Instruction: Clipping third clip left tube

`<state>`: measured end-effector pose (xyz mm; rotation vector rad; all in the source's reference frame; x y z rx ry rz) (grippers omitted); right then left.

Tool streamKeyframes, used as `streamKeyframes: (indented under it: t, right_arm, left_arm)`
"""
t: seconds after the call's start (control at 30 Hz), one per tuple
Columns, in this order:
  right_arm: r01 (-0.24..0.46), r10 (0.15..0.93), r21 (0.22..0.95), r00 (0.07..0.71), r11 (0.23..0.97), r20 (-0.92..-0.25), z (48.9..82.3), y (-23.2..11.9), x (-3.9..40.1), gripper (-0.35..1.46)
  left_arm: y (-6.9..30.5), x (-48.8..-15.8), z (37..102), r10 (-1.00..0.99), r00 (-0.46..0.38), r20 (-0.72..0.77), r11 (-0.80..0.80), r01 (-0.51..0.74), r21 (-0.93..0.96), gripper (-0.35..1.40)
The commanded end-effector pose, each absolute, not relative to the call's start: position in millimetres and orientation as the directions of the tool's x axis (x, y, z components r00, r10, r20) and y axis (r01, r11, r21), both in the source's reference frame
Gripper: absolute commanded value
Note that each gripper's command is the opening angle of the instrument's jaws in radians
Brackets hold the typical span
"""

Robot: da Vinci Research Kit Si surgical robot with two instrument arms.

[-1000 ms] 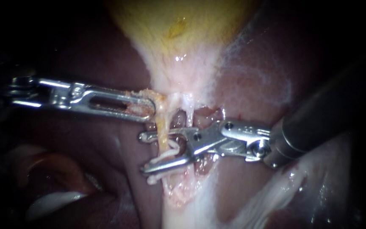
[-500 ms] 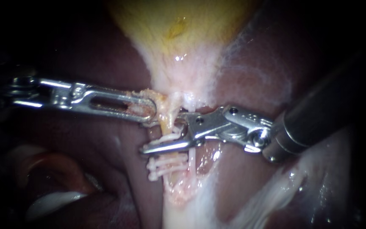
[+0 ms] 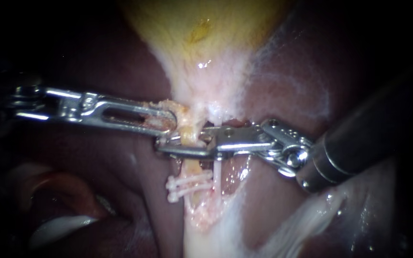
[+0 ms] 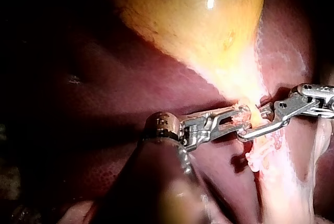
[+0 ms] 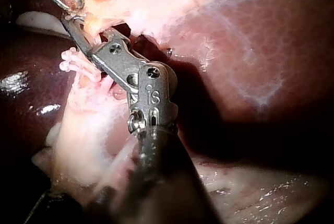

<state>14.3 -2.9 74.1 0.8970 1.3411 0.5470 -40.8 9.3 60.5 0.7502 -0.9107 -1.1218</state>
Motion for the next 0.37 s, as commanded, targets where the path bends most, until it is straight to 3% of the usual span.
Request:
streamKeyframes:
  t: [0.03,0.37]
  right_arm:
    - [0.151,0.788,0.808,0.180,0.570,-0.589,74.2,-2.9,14.3,-0.35]
    - [0.151,0.788,0.808,0.181,0.570,-0.589,74.2,-2.9,14.3,-0.35]
  left_arm:
    - [9.3,-40.8,60.5,-0.960,0.168,0.223,0.274,0.414,0.868,-0.35]
    - [9.3,-40.8,60.5,-0.960,0.168,0.223,0.274,0.414,0.868,-0.35]
